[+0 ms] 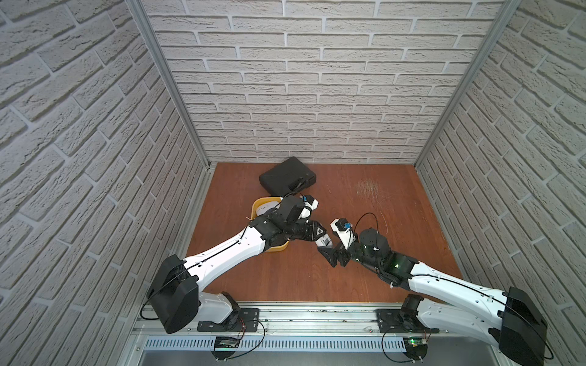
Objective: Put the mouse in the storage box
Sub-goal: Pick up the mouse from the center of the board, then place the mouse in the storage box.
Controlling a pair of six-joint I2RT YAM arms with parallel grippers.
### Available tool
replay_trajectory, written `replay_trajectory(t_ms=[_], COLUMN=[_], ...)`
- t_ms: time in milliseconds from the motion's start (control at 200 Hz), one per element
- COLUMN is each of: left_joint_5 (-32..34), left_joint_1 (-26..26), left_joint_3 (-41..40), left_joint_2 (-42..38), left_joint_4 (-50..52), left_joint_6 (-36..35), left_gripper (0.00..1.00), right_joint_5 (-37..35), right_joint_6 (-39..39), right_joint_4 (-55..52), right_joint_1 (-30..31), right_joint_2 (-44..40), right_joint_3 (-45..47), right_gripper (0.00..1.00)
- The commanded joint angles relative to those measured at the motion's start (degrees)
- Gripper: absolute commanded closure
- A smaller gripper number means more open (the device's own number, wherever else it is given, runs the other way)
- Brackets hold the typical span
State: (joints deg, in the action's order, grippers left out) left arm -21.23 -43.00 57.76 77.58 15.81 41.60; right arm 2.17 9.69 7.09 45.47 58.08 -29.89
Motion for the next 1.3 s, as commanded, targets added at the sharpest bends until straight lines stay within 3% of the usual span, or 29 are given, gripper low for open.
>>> replay_trajectory(t_ms=[0, 115, 310, 555, 1295], left_joint_5=[4.7, 11.5, 28.8, 43.7, 66.7], left_joint_1=[3.5, 6.3, 7.4, 7.4, 3.3], left_joint_3=[2.7, 5.0, 8.5, 10.2, 10.7], left_joint_2=[-2.6, -4.8, -5.7, -1.7, 18.7], left_joint_4=[5.8, 13.7, 26.1, 32.7, 26.0], left_joint_6=[-3.1, -7.1, -12.0, -14.4, -22.9], left_gripper=[1.0, 1.0, 1.0, 1.0, 1.0], right_joint_5=[-2.8, -4.6, -3.5, -2.3, -0.4], right_joint_6=[0.8, 2.1, 4.6, 5.3, 5.3], right_joint_4=[2.6, 2.2, 1.6, 1.7, 2.5], right_joint_1=[-0.7, -2.1, -5.2, -6.6, -7.6], right_joint_2=[-0.2, 0.4, 2.3, 3.3, 6.0], right_joint_3=[-0.3, 0.2, 0.3, 0.4, -0.2], right_gripper=[0.04, 0.04, 0.05, 0.05, 0.06])
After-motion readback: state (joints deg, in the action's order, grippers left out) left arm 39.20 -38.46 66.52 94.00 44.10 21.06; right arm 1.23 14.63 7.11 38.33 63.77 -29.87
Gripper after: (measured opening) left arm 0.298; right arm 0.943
